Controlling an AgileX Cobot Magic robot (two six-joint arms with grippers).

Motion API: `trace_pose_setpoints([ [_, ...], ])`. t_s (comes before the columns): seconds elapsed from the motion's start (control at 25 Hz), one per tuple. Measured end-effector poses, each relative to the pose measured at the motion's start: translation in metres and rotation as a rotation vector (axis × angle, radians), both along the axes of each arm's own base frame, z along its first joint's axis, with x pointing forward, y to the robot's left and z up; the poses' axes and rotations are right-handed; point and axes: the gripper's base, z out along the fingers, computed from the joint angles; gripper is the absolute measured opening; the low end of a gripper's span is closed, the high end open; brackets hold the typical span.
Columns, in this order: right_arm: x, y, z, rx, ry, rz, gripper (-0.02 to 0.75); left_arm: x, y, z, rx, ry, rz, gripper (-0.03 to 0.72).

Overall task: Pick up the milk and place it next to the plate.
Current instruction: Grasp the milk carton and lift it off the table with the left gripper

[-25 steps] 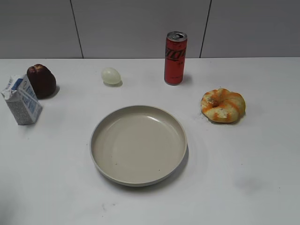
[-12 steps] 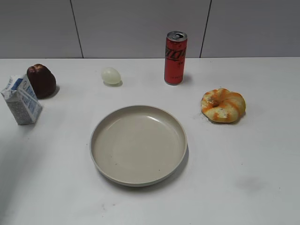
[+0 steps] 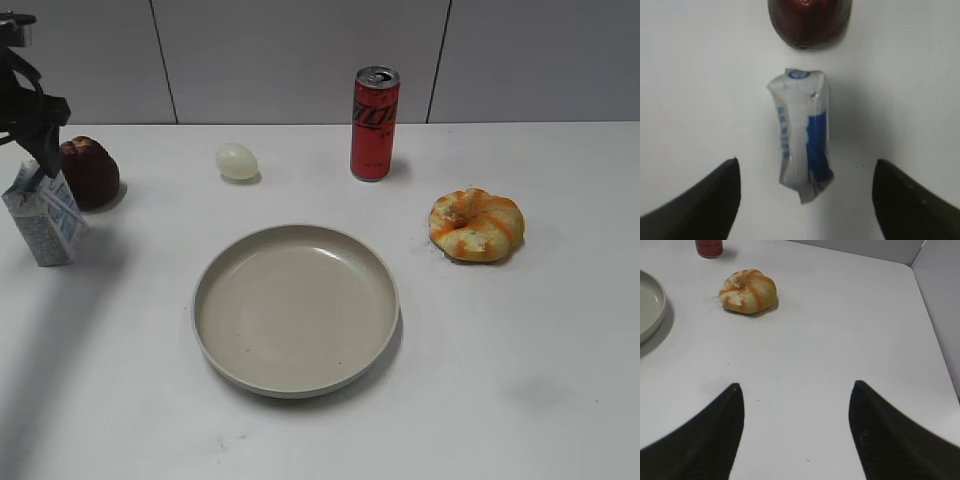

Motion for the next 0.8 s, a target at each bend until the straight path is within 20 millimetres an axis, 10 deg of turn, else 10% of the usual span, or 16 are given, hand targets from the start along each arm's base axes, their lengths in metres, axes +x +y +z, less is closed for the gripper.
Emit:
trace_pose_setpoints([
  [0.52,0.000,0.000,0.000,0.000,0.000,0.000,0.500,0.022,-0.003,-0.068,0.005,0.145,0.014,0.557],
  [0.8,0.000,0.000,0.000,0.000,0.000,0.000,0.500,0.023,-0.004,-0.071,-0.004,0.143,0.016,0.340],
])
